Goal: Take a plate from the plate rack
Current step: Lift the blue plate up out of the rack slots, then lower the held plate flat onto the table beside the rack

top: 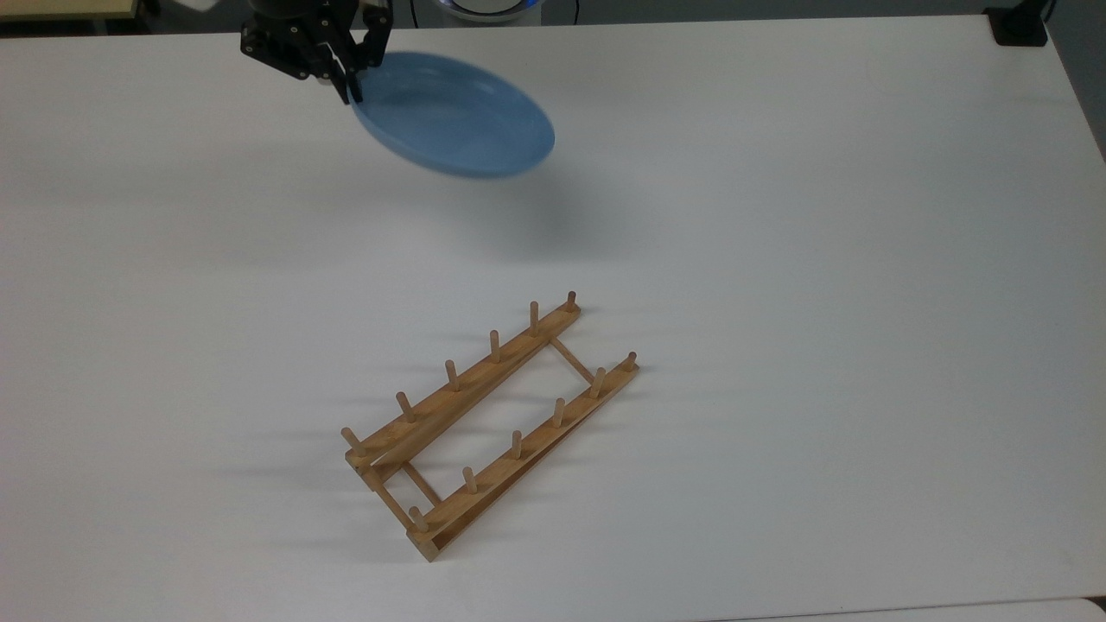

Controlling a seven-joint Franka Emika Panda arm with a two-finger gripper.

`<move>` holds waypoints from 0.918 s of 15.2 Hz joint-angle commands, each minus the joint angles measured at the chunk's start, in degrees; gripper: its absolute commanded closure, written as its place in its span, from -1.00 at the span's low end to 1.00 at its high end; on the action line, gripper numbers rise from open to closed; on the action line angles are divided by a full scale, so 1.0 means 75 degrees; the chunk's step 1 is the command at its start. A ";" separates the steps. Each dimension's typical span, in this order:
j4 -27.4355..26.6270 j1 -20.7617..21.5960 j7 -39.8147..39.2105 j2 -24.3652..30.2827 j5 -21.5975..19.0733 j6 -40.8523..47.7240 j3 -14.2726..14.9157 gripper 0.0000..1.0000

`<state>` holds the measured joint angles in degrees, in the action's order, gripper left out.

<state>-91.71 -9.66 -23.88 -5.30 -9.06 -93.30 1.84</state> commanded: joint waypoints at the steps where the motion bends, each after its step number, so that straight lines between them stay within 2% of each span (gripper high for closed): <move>1: -0.0660 -0.0224 -0.1630 -0.0020 -0.0327 0.0673 0.0118 0.99; 3: -0.0989 -0.0259 -0.2006 -0.0183 -0.0327 0.0616 0.0118 0.99; 7: -0.1153 -0.0259 -0.2008 -0.0711 -0.0327 0.0429 0.0118 1.00; 11: -0.1622 -0.0224 -0.1902 -0.0828 -0.0338 -0.0378 0.0083 1.00; 14: -0.1635 -0.0189 -0.1716 -0.1179 -0.0338 -0.0824 0.0071 1.00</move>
<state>-102.28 -11.68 -37.66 -13.39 -10.20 -95.70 2.20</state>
